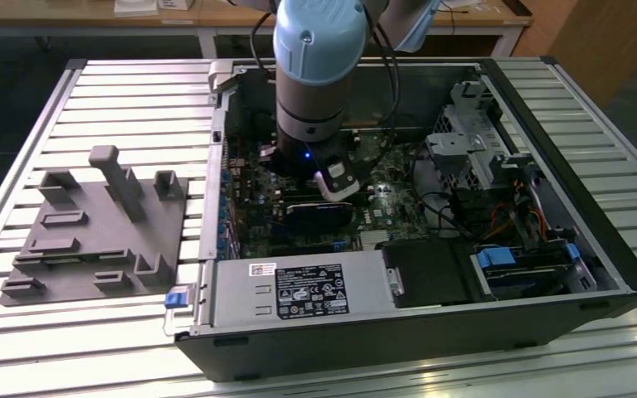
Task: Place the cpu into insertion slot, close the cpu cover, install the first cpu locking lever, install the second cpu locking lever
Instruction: 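Install the second cpu locking lever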
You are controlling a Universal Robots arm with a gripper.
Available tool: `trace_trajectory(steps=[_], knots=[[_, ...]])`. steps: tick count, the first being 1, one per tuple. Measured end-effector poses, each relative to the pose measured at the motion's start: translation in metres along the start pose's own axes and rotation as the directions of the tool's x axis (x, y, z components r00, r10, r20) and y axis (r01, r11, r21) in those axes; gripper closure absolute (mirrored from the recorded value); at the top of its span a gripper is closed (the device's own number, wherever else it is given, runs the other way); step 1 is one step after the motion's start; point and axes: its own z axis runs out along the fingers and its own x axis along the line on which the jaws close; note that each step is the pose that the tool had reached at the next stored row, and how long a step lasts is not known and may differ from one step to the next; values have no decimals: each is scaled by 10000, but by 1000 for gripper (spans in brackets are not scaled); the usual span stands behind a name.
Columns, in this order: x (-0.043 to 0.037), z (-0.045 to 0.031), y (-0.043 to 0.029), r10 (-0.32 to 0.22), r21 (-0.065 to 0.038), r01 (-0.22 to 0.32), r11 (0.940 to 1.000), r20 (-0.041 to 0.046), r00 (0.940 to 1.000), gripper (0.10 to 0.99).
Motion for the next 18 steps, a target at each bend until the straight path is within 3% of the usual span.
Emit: trace_trajectory(steps=[3, 9, 18], knots=[[1, 14, -11, 0, -47, 0, 10000, -1, 10000, 980], [9, 11, -17, -1, -46, 1, 10000, -5, 10000, 980], [16, -155, 33, -1, -49, 1, 10000, -2, 10000, 980]])
